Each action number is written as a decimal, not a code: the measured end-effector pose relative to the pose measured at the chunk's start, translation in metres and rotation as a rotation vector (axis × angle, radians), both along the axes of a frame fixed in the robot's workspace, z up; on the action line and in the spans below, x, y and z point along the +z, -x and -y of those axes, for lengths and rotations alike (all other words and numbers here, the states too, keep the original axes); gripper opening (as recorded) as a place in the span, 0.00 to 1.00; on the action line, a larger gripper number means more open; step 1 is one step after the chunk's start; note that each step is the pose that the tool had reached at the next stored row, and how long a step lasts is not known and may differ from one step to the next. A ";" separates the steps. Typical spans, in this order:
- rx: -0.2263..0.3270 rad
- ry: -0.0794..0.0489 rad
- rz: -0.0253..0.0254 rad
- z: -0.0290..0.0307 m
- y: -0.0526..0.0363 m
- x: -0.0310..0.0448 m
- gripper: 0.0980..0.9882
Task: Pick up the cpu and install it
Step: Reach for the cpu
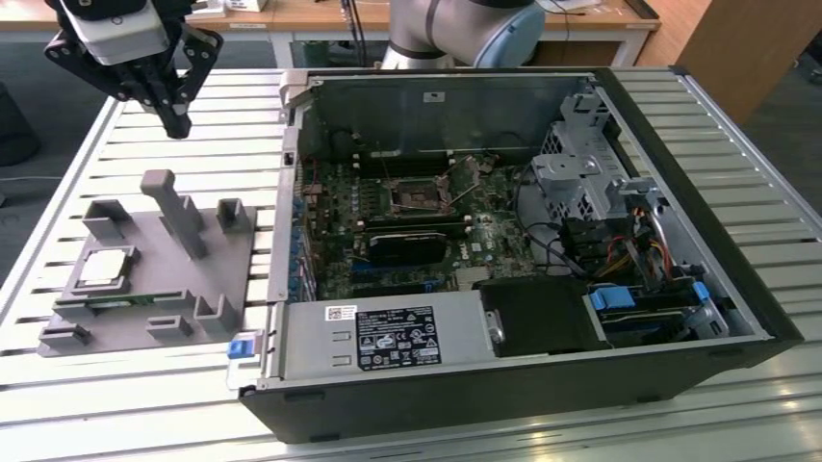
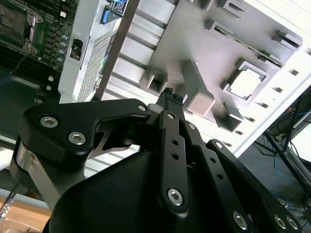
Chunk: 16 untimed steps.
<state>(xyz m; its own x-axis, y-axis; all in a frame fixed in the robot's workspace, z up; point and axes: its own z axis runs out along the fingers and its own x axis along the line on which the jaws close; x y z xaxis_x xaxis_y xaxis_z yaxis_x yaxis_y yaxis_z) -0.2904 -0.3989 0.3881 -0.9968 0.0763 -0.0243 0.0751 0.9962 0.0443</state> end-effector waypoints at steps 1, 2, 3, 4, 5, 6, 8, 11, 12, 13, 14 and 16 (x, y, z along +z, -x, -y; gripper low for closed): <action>0.000 0.000 0.0000 0.0000 0.0007 -0.0001 0.01; 0.000 0.000 0.0000 0.0000 0.0014 -0.0001 0.01; 0.000 0.000 0.0001 0.0000 0.0021 -0.0002 0.01; 0.000 0.000 0.0000 0.0000 0.0029 -0.0002 0.01; 0.000 0.000 0.0001 0.0000 0.0036 -0.0003 0.01; 0.000 0.000 0.0000 0.0000 0.0043 -0.0002 0.01; 0.000 0.000 0.0000 0.0000 0.0056 -0.0003 0.01; 0.000 0.000 0.0000 0.0000 0.0075 -0.0004 0.01; 0.000 0.000 0.0000 0.0000 0.0082 -0.0005 0.01; 0.000 0.000 0.0000 0.0000 0.0091 -0.0005 0.01; 0.000 0.000 -0.0001 0.0000 0.0098 -0.0005 0.01; 0.000 0.000 -0.0002 0.0000 0.0110 -0.0006 0.01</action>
